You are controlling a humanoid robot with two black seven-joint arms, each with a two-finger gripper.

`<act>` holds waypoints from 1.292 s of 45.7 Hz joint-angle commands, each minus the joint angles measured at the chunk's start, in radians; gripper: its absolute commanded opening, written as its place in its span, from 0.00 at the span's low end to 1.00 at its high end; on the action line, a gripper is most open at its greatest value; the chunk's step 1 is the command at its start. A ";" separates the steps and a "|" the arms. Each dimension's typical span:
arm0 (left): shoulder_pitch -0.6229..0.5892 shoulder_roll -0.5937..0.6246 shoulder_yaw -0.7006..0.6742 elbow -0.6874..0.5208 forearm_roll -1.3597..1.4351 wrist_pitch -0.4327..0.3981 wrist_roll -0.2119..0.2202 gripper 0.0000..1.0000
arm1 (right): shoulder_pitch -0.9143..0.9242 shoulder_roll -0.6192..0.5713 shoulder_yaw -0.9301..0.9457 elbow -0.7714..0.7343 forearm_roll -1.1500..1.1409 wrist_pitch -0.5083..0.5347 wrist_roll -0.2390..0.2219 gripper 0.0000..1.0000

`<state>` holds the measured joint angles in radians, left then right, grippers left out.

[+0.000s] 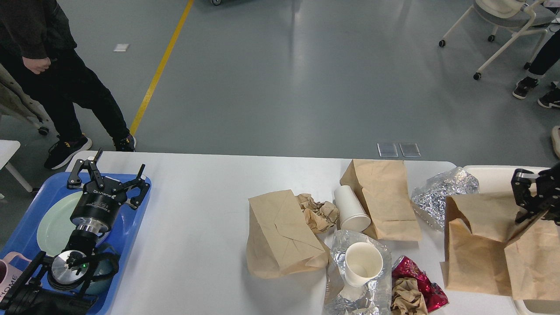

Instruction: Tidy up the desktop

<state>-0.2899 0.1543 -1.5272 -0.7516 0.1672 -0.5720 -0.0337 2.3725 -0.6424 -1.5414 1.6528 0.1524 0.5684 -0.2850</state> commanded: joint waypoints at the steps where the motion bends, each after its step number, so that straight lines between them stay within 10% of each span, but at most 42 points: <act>1: 0.000 0.001 -0.001 0.002 0.000 0.000 0.000 0.97 | 0.005 -0.009 -0.003 -0.001 -0.011 -0.015 0.000 0.00; 13: 0.000 0.001 0.001 0.000 0.000 0.000 0.000 0.97 | -0.073 -0.091 -0.063 -0.116 -0.021 -0.189 0.003 0.00; 30: 0.000 0.001 0.001 0.000 0.000 0.000 0.000 0.97 | -0.869 -0.224 0.378 -0.741 -0.022 -0.366 0.007 0.00; 59: 0.000 -0.001 0.001 0.002 0.000 0.001 0.000 0.97 | -1.788 0.265 0.785 -1.630 -0.004 -0.596 0.083 0.00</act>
<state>-0.2899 0.1543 -1.5263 -0.7512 0.1672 -0.5723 -0.0337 0.6467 -0.4432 -0.7629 0.0649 0.1483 0.0173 -0.2079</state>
